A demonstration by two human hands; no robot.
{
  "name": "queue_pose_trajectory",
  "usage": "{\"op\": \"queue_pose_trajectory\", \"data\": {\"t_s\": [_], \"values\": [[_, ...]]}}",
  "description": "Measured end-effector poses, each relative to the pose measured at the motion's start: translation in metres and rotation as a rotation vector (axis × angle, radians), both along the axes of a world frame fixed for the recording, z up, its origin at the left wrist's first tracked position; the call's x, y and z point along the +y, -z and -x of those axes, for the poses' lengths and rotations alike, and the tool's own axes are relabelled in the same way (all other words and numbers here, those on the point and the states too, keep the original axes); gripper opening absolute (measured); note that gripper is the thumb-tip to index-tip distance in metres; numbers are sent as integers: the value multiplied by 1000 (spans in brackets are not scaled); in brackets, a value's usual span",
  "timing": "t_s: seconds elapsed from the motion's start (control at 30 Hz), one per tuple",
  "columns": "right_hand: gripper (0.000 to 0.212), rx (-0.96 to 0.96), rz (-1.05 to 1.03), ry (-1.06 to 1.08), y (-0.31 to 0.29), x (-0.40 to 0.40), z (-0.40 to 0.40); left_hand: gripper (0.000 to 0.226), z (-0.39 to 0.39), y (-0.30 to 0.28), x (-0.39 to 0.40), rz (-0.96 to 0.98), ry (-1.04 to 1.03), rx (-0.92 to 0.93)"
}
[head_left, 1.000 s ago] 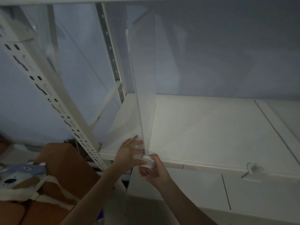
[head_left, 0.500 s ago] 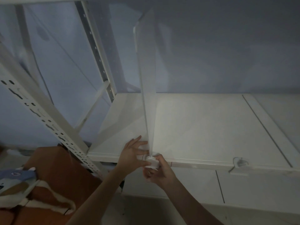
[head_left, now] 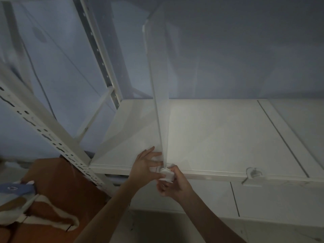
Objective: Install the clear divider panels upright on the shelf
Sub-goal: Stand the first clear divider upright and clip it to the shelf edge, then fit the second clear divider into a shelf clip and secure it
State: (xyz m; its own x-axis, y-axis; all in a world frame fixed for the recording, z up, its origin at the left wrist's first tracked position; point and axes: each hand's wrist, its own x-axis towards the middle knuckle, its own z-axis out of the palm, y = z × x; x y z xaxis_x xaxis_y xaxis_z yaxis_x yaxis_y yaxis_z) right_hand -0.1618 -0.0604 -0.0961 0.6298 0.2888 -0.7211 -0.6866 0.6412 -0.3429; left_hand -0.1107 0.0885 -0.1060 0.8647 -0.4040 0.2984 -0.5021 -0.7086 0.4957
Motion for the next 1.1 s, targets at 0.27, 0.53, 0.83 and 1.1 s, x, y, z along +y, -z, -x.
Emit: {"op": "queue_pose_trajectory", "data": {"t_s": [0.27,0.53,0.83,1.1], "values": [[15,-11,1,5,1,-20,4,47,5,-5,-21,38,17,16],[18,-50,-21,7,2,-31,7,56,15,-15,-34,-10,-39,29],[45,-121,126,-246,-14,-100,33,44,52,-15,-47,-269,-212,11],[68,-622,599,-45,-73,-265,109,61,124,-44,-145,-164,-369,217]]}}
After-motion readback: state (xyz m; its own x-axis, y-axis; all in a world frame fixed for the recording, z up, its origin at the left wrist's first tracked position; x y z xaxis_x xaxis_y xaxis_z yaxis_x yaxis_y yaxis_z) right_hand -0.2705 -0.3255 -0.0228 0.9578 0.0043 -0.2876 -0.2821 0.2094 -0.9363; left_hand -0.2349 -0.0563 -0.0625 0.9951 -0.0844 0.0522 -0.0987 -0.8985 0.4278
